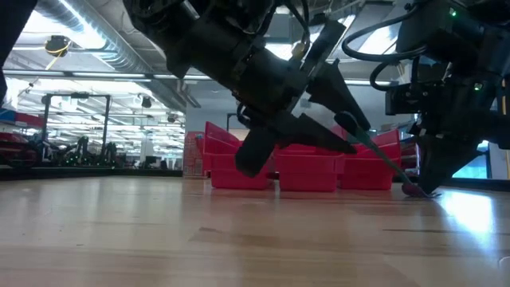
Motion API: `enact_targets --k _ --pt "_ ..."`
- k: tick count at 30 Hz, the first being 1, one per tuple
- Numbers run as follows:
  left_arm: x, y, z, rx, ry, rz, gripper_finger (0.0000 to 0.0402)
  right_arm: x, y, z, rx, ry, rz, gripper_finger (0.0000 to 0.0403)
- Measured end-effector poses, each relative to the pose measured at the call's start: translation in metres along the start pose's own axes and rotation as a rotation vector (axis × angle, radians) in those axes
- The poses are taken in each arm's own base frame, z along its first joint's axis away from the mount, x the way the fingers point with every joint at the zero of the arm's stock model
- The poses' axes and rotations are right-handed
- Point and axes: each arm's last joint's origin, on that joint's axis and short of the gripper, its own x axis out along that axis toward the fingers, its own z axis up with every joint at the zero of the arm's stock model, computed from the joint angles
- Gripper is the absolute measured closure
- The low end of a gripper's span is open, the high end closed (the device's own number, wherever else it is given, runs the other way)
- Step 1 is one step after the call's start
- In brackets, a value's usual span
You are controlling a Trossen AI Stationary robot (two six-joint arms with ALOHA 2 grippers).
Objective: Sort silverware
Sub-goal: Put the purple fork into the left red bin
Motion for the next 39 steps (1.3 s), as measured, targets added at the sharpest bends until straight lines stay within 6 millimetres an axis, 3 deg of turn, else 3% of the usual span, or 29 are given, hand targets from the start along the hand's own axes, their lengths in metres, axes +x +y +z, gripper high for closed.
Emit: enact_targets --k 16,39 --pt "0.001 -0.009 -0.004 0.055 0.035 -0.016 0.0302 0.000 0.000 0.000 0.003 -0.004 -0.007 0.0403" --pt "0.007 -0.005 -0.003 0.038 0.032 0.026 0.0303 0.000 0.000 0.000 0.003 -0.006 -0.010 0.0403"
